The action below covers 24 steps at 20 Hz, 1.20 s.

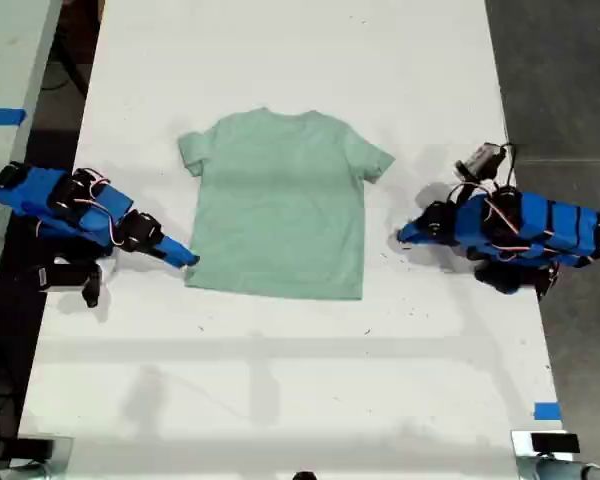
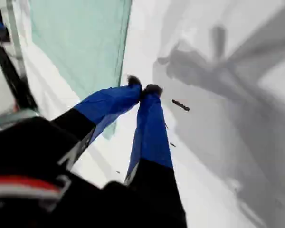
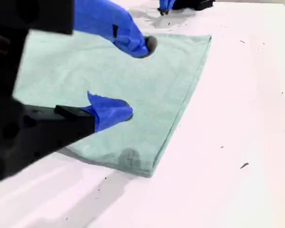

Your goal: Fold t shirt

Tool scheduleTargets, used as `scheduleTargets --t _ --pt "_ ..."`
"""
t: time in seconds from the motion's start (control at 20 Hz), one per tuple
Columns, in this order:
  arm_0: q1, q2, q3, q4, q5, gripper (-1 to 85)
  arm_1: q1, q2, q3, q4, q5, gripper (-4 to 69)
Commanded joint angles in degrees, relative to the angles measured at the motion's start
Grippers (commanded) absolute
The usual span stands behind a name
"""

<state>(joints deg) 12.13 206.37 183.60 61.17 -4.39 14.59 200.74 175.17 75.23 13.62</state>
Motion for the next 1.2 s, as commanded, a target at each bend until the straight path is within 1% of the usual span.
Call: scheduleTargets --t 0.0,0.25,0.3,0.4,0.45,0.5,0.55,0.6,0.65,0.7,0.75,0.85,1.0,1.15 --pt "0.4 0.2 0.4 0.0 -1.1 17.9 -0.1 0.2 3.3 0.4 -17.6 1.6" --pt "0.4 0.2 0.4 0.0 -1.1 17.9 -2.2 0.2 3.0 -0.1 -15.3 1.8" --pt "0.4 0.2 0.4 0.0 -1.1 17.9 -1.9 0.2 0.4 -1.1 -20.6 1.8" --pt "0.4 0.2 0.4 0.0 -1.1 17.9 2.2 -1.1 -6.9 -0.8 -26.9 1.6" --pt "0.4 0.2 0.4 0.0 -1.1 17.9 6.2 -6.4 -12.8 0.1 -31.2 1.5" --pt "0.4 0.2 0.4 0.0 -1.1 17.9 11.5 -16.2 -20.9 2.5 -36.1 1.5" --pt "0.4 0.2 0.4 0.0 -1.1 17.9 16.9 -26.6 -29.3 4.8 -41.0 4.1" --pt "0.4 0.2 0.4 0.0 -1.1 17.9 22.2 -36.3 -36.7 6.2 -45.4 8.2" --pt "0.4 0.2 0.4 0.0 -1.1 17.9 26.8 -44.3 -42.9 6.5 -49.1 12.0" --pt "0.4 0.2 0.4 0.0 -1.1 17.9 31.5 -51.6 -48.0 5.6 -52.9 14.7" --pt "0.4 0.2 0.4 0.0 -1.1 17.9 35.1 -58.7 -52.5 4.2 -55.5 15.1" --pt "0.4 0.2 0.4 0.0 -1.1 17.9 39.4 -73.6 -60.9 1.2 -58.6 16.0" --pt "0.4 0.2 0.4 0.0 -1.1 17.9 41.7 -91.9 -69.9 -4.5 -58.8 16.0" --pt "0.4 0.2 0.4 0.0 -1.1 17.9 41.4 -101.0 -73.0 -10.5 -57.6 16.0"
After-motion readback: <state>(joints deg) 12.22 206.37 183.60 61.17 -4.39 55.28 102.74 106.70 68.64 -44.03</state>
